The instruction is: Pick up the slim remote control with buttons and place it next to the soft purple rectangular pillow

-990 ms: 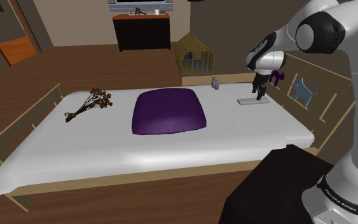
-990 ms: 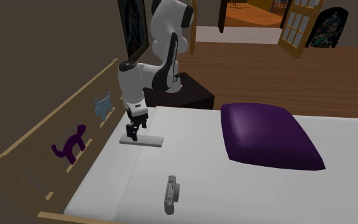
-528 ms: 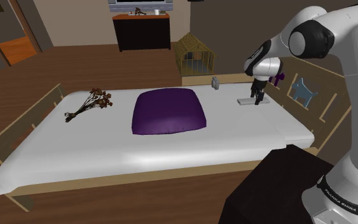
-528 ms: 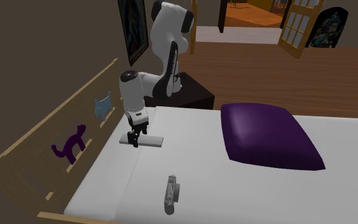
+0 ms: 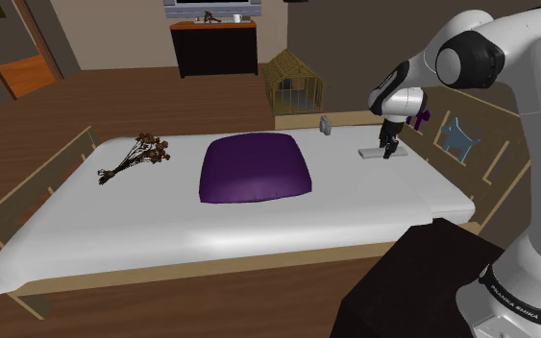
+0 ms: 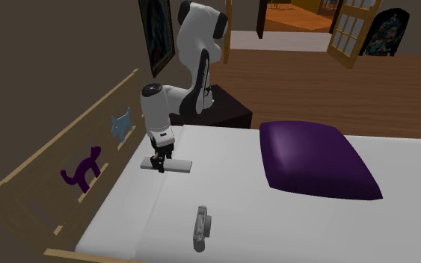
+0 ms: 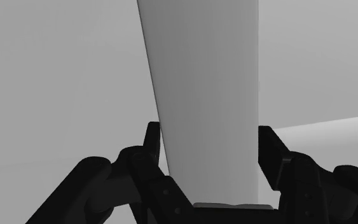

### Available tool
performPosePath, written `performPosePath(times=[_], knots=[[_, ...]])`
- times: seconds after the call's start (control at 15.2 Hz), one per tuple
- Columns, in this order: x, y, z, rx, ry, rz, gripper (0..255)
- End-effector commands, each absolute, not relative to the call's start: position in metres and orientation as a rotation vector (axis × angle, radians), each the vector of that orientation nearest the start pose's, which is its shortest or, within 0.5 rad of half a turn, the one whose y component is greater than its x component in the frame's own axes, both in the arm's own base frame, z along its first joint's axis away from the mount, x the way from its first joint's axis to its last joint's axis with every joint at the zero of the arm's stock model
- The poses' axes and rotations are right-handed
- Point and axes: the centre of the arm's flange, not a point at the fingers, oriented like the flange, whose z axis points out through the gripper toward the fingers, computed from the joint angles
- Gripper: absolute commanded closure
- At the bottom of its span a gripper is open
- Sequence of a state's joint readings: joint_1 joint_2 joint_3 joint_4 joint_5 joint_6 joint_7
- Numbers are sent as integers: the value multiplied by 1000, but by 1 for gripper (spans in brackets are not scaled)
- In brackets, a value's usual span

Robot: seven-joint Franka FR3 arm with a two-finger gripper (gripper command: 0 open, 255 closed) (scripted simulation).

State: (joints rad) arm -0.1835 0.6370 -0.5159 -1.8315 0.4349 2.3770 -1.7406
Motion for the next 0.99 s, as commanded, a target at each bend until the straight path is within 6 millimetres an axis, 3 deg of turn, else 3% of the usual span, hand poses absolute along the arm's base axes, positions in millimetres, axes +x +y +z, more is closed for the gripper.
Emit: performPosePath(times=[0.0, 0.53, 0.92], knots=[[511, -395, 220, -2902, -1248, -14, 255], [511, -395, 220, -2903, -1248, -14, 255], [511, -395, 252, -2903, -1248, -14, 255]])
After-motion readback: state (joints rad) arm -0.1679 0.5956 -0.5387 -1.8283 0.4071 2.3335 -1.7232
